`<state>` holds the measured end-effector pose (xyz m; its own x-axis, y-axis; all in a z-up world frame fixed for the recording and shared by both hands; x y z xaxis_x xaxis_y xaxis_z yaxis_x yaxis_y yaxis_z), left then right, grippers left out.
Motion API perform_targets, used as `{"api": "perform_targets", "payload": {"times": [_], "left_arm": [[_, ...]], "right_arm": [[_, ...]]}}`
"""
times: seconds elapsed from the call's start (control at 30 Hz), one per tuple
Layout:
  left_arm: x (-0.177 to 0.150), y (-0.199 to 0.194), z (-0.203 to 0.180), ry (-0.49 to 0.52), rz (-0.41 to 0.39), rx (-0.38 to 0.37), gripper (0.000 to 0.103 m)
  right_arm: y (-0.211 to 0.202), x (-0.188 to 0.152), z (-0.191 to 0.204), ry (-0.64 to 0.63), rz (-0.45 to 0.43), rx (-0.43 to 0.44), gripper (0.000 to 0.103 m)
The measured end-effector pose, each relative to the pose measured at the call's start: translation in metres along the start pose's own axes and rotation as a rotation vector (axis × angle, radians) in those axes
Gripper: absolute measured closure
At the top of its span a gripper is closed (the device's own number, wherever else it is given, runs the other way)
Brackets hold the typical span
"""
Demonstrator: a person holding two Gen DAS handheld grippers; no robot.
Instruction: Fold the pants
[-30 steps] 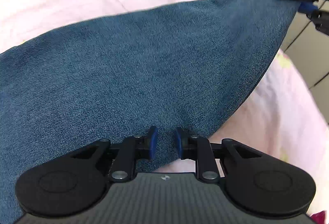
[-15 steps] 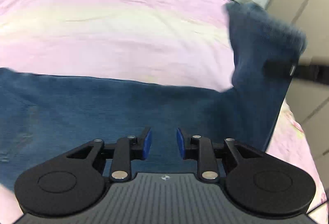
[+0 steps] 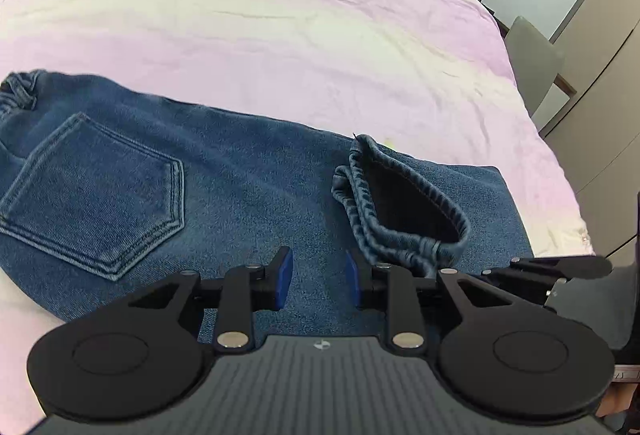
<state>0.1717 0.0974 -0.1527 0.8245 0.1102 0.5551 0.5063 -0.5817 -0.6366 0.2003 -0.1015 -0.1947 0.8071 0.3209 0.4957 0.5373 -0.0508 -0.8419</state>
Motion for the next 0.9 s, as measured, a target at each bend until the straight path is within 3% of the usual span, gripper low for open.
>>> {"api": "perform_targets", "payload": {"times": [0.03,0.2,0.3,0.33,0.43,0.5,0.7,0.77,0.83,0.87,0.9], "left_arm": [[0.0,0.005,-0.001,-0.009,-0.002,-0.01,0.071],[0.003,0.003,0.004,-0.024,-0.002,-0.057,0.071],[0.006,0.005,0.002,-0.046,-0.005,-0.095,0.071],[0.008,0.007,-0.001,-0.053,-0.005,-0.112,0.069],[0.011,0.015,-0.01,-0.066,-0.006,-0.159,0.056],[0.012,0.027,-0.014,-0.087,0.002,-0.185,0.037],[0.001,0.072,-0.003,-0.214,0.071,-0.174,0.026],[-0.004,0.084,0.008,-0.275,0.09,-0.135,0.026],[-0.009,0.093,0.014,-0.33,0.092,-0.151,0.026],[-0.009,0.095,0.014,-0.345,0.083,-0.165,0.031],[-0.009,0.096,0.013,-0.348,0.08,-0.17,0.042]], "right_arm": [[-0.001,-0.005,0.002,0.013,0.007,0.027,0.073],[-0.008,-0.014,-0.001,0.071,0.021,0.143,0.064],[-0.023,-0.018,-0.01,0.138,0.039,0.231,0.053],[-0.029,-0.02,-0.017,0.148,0.031,0.227,0.048],[-0.039,-0.021,-0.044,0.165,0.002,0.19,0.047],[-0.041,-0.022,-0.067,0.191,0.001,0.145,0.047],[-0.038,-0.036,-0.123,0.299,0.014,0.076,0.047],[-0.038,-0.044,-0.137,0.321,0.016,0.073,0.047],[-0.036,-0.051,-0.145,0.334,0.017,0.067,0.047],[-0.034,-0.054,-0.149,0.337,0.017,0.061,0.047],[-0.032,-0.056,-0.152,0.339,0.019,0.056,0.047]]}}
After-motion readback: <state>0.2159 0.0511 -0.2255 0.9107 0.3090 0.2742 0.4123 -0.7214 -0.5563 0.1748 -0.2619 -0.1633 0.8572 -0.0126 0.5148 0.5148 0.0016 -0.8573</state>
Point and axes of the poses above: each gripper's, at about its wrist camera, not at the fingertips, and y roughly the way its jaws point, z to its left, x to its top, the point moved 9 cm from there along y, roughly the way its jaws point, and after that the axes turned 15 degrees about -x, right-handed, at the moved point
